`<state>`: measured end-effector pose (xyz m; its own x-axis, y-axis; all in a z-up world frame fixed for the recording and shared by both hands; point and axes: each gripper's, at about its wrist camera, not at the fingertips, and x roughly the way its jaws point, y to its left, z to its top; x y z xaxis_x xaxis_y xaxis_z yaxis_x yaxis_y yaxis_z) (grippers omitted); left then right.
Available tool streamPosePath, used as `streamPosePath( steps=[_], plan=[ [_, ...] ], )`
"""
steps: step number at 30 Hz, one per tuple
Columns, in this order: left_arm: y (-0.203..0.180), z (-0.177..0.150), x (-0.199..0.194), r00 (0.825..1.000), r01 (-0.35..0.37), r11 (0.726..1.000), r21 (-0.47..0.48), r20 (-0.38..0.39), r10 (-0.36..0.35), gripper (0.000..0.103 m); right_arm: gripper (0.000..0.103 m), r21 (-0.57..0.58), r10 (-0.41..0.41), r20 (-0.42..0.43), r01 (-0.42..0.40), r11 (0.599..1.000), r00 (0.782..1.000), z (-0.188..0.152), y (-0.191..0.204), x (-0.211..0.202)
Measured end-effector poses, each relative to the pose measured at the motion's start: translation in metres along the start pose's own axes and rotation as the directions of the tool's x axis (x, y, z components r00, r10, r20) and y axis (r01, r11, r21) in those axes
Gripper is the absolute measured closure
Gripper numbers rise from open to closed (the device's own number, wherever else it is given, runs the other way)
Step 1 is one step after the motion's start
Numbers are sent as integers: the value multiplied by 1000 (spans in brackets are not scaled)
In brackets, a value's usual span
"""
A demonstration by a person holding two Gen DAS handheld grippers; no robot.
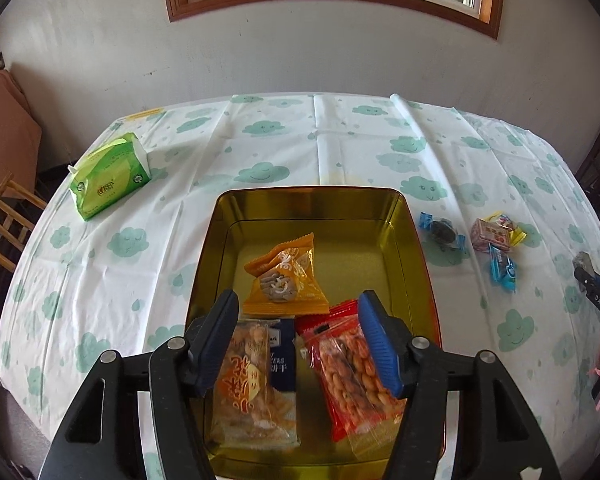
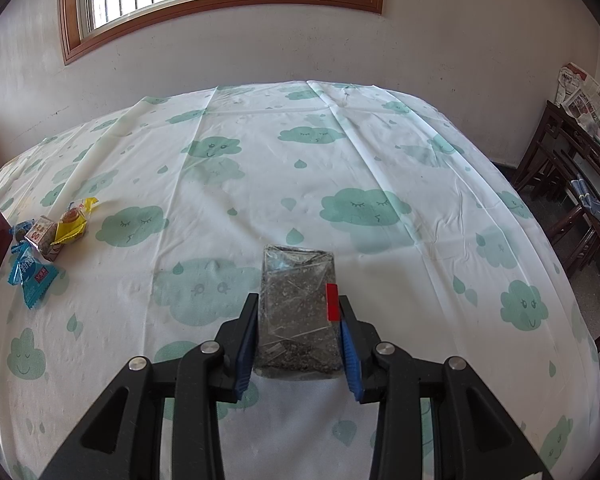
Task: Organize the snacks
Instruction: 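Carry the seaweed pack over the tin and release it with the right gripper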
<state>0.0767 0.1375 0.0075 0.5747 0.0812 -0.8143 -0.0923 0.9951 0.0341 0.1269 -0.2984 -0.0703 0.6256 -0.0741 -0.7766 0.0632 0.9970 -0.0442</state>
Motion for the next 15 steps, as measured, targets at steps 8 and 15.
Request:
streamPosePath(
  steps=[8,15],
  plan=[
    [12,-17,-13,1000,-7,999,-43,17,8,40,65,-7,-2,-57,1,1000,998,7,-2,3],
    [17,-28,-18,999,-28,998,-52,36,30,36,66,-6,-58,-97,58,998,994,12,5,3]
  ],
)
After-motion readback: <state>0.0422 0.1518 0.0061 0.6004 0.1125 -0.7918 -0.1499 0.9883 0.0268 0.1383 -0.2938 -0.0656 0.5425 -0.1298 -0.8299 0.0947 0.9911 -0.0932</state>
